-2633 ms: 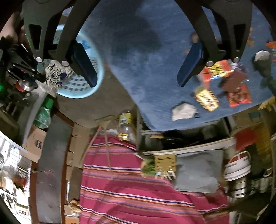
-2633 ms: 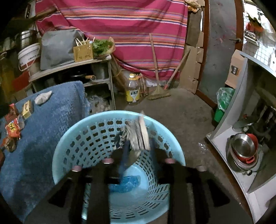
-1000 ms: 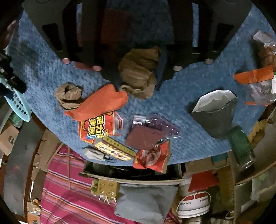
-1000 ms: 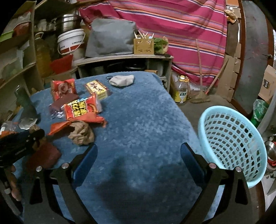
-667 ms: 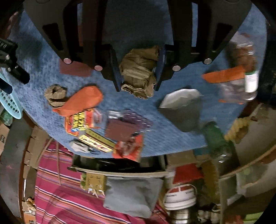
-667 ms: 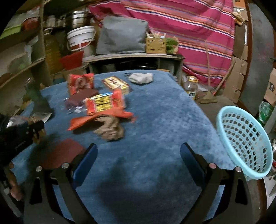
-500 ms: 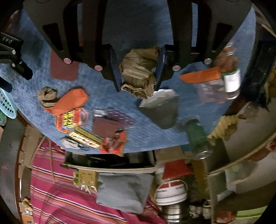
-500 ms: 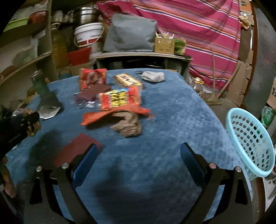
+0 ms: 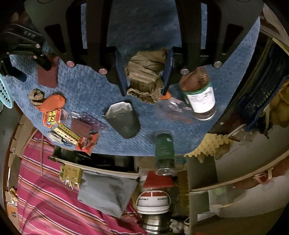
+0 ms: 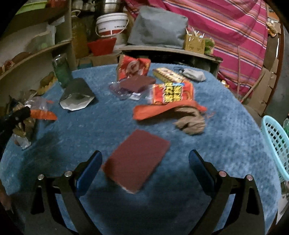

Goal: Collect trash
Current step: 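Grasp the brown paper bag with the left gripper while the right gripper grasps the dark red sponge pad, then carry the paper bag and sponge pad over the basket and release both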

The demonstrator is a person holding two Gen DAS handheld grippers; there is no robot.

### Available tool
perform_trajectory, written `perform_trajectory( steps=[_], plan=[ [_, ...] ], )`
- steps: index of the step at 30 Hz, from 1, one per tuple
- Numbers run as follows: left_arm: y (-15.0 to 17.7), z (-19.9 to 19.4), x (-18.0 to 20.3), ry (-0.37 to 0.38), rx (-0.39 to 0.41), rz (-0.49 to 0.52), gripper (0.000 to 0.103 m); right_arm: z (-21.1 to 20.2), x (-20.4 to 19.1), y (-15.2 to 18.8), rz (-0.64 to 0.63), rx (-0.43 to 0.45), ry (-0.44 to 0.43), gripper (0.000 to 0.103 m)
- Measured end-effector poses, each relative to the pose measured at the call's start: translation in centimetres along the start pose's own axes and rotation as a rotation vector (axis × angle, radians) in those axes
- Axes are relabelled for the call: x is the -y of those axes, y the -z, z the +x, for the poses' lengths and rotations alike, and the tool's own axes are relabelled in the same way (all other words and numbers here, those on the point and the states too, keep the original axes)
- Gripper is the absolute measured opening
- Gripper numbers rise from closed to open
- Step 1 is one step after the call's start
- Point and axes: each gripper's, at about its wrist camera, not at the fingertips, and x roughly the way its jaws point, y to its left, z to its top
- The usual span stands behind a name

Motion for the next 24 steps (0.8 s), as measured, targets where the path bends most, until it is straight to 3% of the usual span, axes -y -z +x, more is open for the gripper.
perform_trajectory(
  steps=[9, 13, 18, 24],
  plan=[
    [0.2, -0.5, -1.3, 0.023, 0.016, -0.029, 0.037, 1.6, -1.2, 0.1, -0.001, -0.046, 0.097, 0.093],
    [0.3, -0.3, -0.9, 0.033, 0.008, -0.03, 0.037, 1.8, -1.4, 0.1, -0.016, -0.07, 0.044, 0.07],
    [0.2, -0.5, 0.0, 0.026, 0.007, -0.004, 0.037, 1.4, -0.7, 0.1, -0.006, -0.06, 0.008, 0.068],
    [-0.2, -1.0, 2.0, 0.036, 0.003, 0.019, 0.037, -0.2, 2.8, -1.1, 0.028, -0.021, -0.008, 0.068]
  ],
)
